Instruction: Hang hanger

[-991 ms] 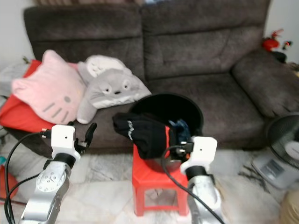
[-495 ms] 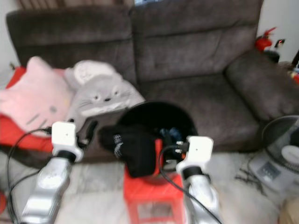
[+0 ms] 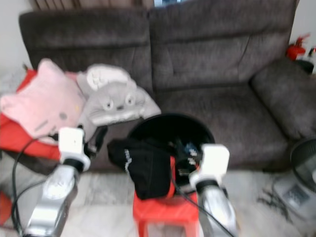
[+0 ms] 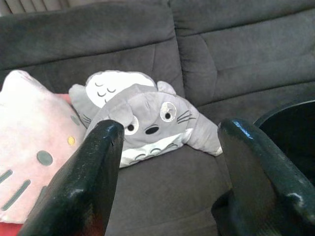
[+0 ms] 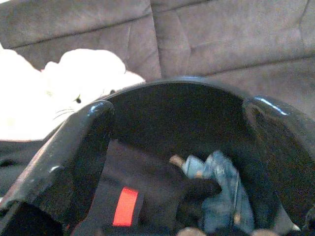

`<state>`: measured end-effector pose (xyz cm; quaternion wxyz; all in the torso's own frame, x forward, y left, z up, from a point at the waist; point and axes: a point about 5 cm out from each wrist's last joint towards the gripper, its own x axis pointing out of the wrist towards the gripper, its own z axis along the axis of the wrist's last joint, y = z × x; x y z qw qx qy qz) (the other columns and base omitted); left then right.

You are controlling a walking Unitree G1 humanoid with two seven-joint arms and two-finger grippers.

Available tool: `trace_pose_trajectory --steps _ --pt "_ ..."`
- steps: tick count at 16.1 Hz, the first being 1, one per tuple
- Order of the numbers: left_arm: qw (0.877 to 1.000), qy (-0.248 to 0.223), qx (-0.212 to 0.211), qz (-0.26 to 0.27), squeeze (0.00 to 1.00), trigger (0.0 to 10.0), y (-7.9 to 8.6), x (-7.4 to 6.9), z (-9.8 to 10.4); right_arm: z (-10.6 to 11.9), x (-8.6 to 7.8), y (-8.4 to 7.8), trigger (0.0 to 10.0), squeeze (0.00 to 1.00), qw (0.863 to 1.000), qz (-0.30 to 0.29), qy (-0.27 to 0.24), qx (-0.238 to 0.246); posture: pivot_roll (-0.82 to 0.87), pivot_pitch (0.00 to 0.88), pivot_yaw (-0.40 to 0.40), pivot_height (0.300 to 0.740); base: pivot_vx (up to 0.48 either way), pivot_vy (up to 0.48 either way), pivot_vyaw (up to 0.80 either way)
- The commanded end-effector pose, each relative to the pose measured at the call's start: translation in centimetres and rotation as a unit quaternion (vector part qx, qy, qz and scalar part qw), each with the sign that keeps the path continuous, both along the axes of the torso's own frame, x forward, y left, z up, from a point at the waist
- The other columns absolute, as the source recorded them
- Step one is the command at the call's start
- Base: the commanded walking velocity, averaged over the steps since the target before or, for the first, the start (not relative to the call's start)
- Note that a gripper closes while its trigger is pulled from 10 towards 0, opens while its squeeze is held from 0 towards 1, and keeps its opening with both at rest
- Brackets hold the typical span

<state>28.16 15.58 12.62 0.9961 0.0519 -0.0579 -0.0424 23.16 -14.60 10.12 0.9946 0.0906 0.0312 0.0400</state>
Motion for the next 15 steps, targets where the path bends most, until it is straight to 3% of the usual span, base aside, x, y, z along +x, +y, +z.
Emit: trace_pose_trajectory --steps 1,2,3,5,7,12,15 --pt "1.000 -0.001 0.010 0.008 0.00 10.0 0.7 0.1 0.1 1.3 -0.1 0.5 10.0 0.00 0.999 0.006 -0.017 0.032 -0.09 0.000 0.091 0.740 0.000 0.000 0.00" --pt "1.000 0.000 0.012 0.008 0.00 10.0 0.8 0.2 0.1 1.6 -0.9 0.2 10.0 0.00 0.995 0.001 -0.007 0.098 -0.10 0.000 0.098 0.740 0.000 0.000 0.00" --pt "1.000 0.001 0.014 0.005 0.00 10.0 0.7 0.3 0.1 1.8 -1.2 -0.1 10.0 0.00 0.991 -0.006 -0.003 0.135 -0.10 0.000 0.099 0.740 0.000 0.000 0.00" --pt "1.000 0.001 0.015 0.000 0.00 10.0 0.5 0.5 0.1 2.1 -1.0 -0.5 10.0 0.00 0.985 -0.001 -0.002 0.170 -0.11 0.000 0.106 0.740 0.000 0.000 0.00" --pt "1.000 -0.001 0.017 -0.006 0.00 10.0 0.2 0.8 0.2 1.3 -0.2 -0.7 10.0 0.00 0.977 0.009 0.041 0.207 -0.12 0.000 0.111 0.740 0.000 0.000 0.00" --pt "1.000 -0.001 0.025 -0.009 0.00 10.0 0.2 1.1 0.3 0.3 2.4 -0.7 10.0 0.00 0.971 0.021 0.104 0.216 -0.10 0.000 0.116 0.740 0.000 0.000 0.00" --pt "0.999 -0.006 0.032 -0.008 0.00 10.0 0.4 1.2 0.6 0.2 3.6 0.1 10.0 0.00 0.952 0.042 0.134 0.273 -0.08 0.000 0.114 0.740 0.000 0.000 0.00"
